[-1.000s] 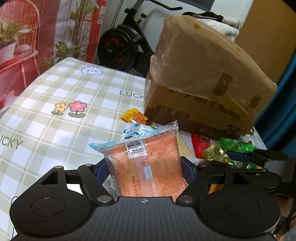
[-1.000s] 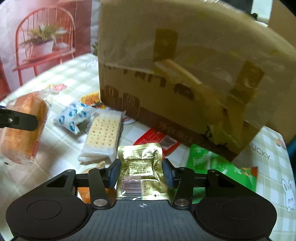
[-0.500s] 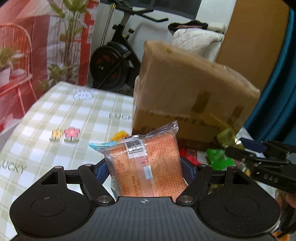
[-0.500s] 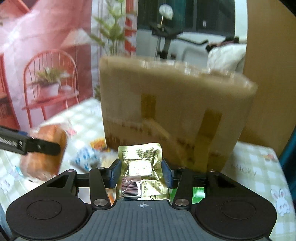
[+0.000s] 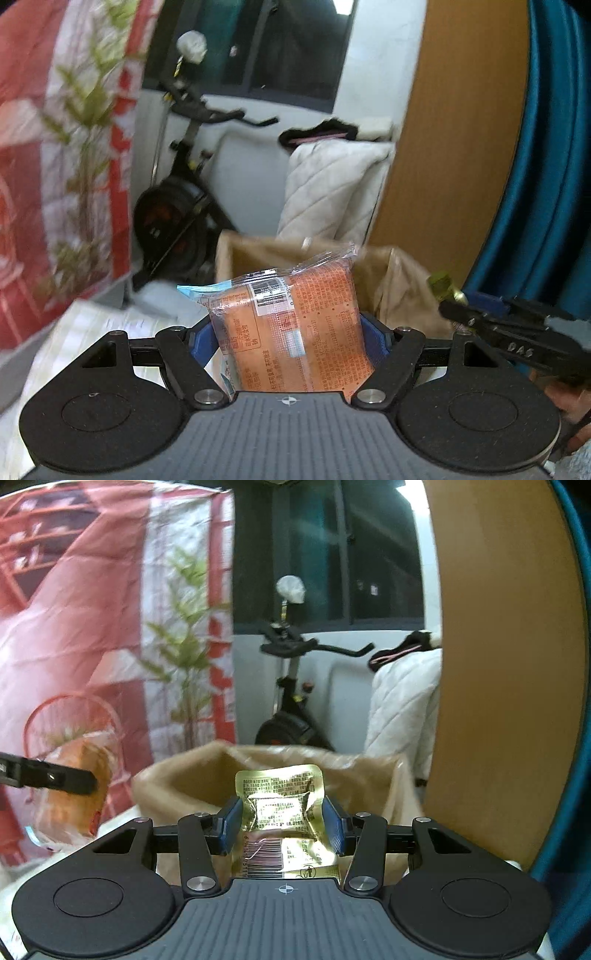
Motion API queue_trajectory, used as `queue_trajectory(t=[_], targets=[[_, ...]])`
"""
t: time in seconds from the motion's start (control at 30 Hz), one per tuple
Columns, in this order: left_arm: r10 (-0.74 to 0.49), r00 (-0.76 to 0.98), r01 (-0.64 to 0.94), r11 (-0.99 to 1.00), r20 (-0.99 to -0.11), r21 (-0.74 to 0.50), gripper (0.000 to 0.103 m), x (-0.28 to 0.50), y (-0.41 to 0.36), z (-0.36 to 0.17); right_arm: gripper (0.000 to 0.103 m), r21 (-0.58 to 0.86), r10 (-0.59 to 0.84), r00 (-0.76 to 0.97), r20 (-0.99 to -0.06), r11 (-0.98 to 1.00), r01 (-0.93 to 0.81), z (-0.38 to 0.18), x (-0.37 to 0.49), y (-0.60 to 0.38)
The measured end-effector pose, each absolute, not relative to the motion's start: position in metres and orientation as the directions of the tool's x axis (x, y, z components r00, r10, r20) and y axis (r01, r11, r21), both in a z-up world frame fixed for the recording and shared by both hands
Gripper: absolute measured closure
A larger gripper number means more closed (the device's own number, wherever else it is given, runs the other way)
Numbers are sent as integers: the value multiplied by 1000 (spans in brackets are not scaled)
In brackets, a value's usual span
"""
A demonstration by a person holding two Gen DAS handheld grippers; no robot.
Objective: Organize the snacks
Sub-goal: 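Carry the bread packet and gold sachet over the lined bin and open both grippers, then move both tools back to the pile, left toward the yellow packet, right toward the red packet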
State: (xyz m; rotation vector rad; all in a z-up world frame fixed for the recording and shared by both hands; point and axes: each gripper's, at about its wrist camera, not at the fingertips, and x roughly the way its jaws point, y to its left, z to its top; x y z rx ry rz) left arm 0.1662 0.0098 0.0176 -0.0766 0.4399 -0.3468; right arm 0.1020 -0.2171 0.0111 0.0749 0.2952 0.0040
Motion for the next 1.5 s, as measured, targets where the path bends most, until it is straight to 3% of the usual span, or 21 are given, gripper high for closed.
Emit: queue_trajectory(t=[0.3,0.53,1.1,1.5], targets=[[-333,834,345,937,-440,-55,24,264,-50,32,59,81,-36,940,-339,994,68,10,181,-250],[-320,801,339,939,-505,-57,22,305,-70,6,45,73,-74,917,-391,991,111,-15,199,-246],[-270,827,254,962,-494,-100,24,195,18,5,46,216,38,943,-331,976,37,-24,103,-219],[-195,781,184,980,-593,-79,24,159,89,-38,51,305,114,894,-433,952,27,-80,66,-166]])
